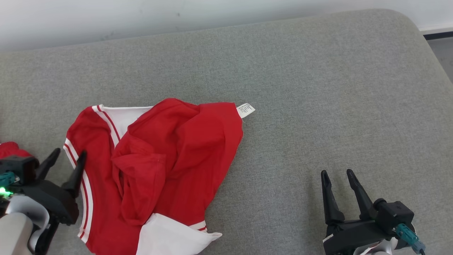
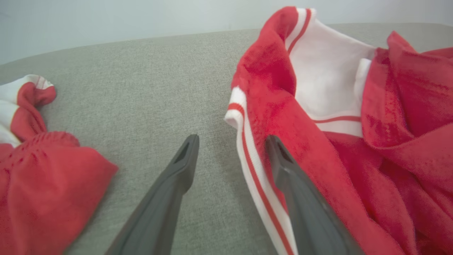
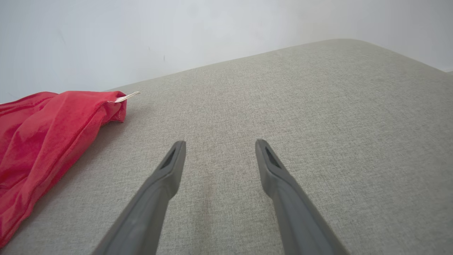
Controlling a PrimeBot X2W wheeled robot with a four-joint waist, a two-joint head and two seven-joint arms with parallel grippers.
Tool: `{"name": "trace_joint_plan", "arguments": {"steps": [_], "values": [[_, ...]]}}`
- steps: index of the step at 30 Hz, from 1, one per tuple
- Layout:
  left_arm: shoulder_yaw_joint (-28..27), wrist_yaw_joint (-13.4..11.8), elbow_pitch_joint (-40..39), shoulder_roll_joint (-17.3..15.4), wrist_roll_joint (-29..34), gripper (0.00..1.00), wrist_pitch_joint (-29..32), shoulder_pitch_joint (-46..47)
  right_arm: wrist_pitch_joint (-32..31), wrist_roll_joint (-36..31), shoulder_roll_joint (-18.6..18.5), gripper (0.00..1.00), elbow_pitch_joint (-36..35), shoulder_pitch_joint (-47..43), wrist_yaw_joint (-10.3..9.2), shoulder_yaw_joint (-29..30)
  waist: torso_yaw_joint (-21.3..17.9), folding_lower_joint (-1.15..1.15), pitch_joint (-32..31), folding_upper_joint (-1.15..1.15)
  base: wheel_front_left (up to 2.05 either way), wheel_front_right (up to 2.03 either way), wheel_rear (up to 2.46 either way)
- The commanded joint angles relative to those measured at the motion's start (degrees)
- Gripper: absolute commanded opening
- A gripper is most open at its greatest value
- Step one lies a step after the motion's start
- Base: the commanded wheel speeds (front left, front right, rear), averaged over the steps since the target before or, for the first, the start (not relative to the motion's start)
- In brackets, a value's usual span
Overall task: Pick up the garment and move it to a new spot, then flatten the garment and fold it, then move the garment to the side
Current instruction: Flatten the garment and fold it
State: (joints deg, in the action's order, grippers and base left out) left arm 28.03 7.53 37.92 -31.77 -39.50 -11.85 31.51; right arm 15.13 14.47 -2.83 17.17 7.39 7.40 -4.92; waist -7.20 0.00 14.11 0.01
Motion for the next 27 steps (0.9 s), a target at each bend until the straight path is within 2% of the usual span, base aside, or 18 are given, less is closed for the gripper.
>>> {"name": "trace_joint_plan", "arguments": {"steps": [1,10,16,21,22,23,24,27], "values": [[0.32,-0.10,0.91,0.20,-0.75,0.00,-0.56,0.96,0.02,-0.44,-0.10,1.00,-0.18,0.06,0.18,0.21,0.15,0.00,-0.13,-0.01,0.00,0.00,0.00],[3.34,-0.10,2.38,0.05,-1.16,0.00,-2.33,8.56,0.02,-1.14,-0.11,1.00,-0.04,0.60,0.18,0.60,0.46,0.00,0.03,-0.01,0.00,0.00,0.00],[5.91,-0.10,0.92,-1.68,-1.08,0.00,-2.91,16.82,0.02,-1.18,-0.11,1.00,-0.15,1.15,0.18,0.02,-0.88,0.00,0.50,-0.01,0.00,0.00,0.00],[6.92,-0.11,3.01,-2.94,-1.69,0.00,-3.11,20.63,0.02,-0.71,-0.10,1.00,-0.32,1.27,0.18,-0.37,-2.51,0.00,1.15,-0.01,0.00,0.00,0.00],[7.28,-0.11,3.74,-3.17,-1.39,0.28,-3.14,20.80,0.02,-0.55,-0.09,1.00,-0.30,1.31,0.18,-0.54,-2.88,0.00,1.22,-0.01,0.00,0.00,0.00],[7.38,-0.11,4.42,-3.19,-1.36,0.96,-3.22,20.94,0.02,-0.40,-0.10,1.00,-0.35,1.31,0.18,-0.59,-3.08,0.00,1.28,-0.01,0.00,0.00,0.00],[7.54,-0.11,4.99,-3.20,-1.45,1.00,-3.30,20.88,0.02,-0.31,-0.10,1.00,-0.35,1.31,0.18,-0.63,-3.30,0.00,1.30,-0.01,0.00,0.00,0.00],[7.64,-0.11,6.03,-3.23,-1.61,1.00,-3.33,19.65,0.02,-0.06,-0.10,1.00,-0.38,0.80,0.18,-0.47,-3.31,0.00,0.80,-0.01,0.00,0.00,0.00]]}}
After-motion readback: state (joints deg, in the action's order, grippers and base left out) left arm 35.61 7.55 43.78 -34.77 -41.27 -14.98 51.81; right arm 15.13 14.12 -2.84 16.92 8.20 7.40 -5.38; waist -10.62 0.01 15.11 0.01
